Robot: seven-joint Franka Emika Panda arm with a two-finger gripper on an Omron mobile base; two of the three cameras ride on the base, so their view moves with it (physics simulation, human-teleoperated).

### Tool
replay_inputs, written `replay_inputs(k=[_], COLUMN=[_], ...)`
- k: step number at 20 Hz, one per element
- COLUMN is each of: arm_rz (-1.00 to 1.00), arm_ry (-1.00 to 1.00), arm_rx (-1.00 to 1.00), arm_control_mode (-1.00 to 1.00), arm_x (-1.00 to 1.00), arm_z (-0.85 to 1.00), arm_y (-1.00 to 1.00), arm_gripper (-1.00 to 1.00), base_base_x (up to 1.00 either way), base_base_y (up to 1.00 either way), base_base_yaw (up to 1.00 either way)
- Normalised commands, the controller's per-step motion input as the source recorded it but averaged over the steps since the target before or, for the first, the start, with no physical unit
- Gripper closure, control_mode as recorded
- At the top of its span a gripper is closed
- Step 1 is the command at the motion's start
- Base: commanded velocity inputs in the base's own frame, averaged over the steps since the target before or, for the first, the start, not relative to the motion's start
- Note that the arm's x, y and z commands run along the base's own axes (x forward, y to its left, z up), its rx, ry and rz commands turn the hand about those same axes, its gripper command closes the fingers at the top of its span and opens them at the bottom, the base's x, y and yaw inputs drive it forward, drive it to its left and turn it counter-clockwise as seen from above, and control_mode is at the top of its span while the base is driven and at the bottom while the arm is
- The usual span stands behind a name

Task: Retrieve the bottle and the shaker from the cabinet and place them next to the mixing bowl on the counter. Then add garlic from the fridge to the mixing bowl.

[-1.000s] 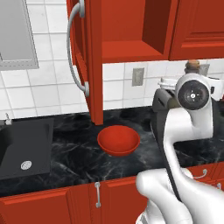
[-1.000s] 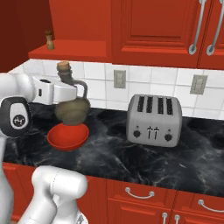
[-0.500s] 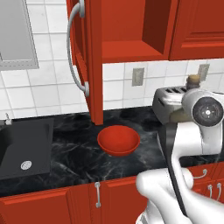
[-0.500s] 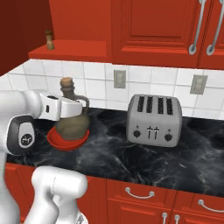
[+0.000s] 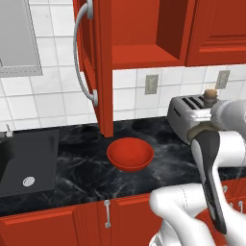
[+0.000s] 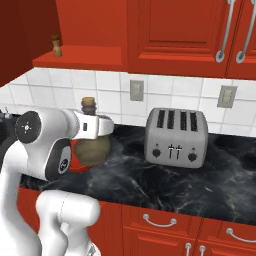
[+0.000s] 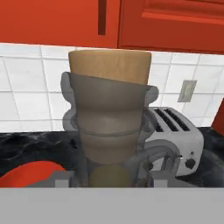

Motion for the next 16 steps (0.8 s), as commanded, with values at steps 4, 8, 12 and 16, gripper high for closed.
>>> replay_inputs(k=[4,8,12,16], arm_rz=[0.36,0.37,0.34,0.27], arm_ry=[-0.12,-0.08,-0.05,0.00], arm_rx=[0.00,0.00,0.00,0.00], arm_control_mode=[-1.00,-1.00,-1.00,-1.00], arm_x=[0.44,0.41,0.24,0.10], arm_z=[-0.57,-0.60,-0.50,-0.41], arm_y=[-0.21,-0.08,0.01,0.09], arm_gripper=[1.00,1.00,1.00,1.00], base_base_x=[0.00,0.00,0.00,0.00], base_base_y=[0.00,0.00,0.00,0.00], base_base_yaw=[0.00,0.00,0.00,0.00])
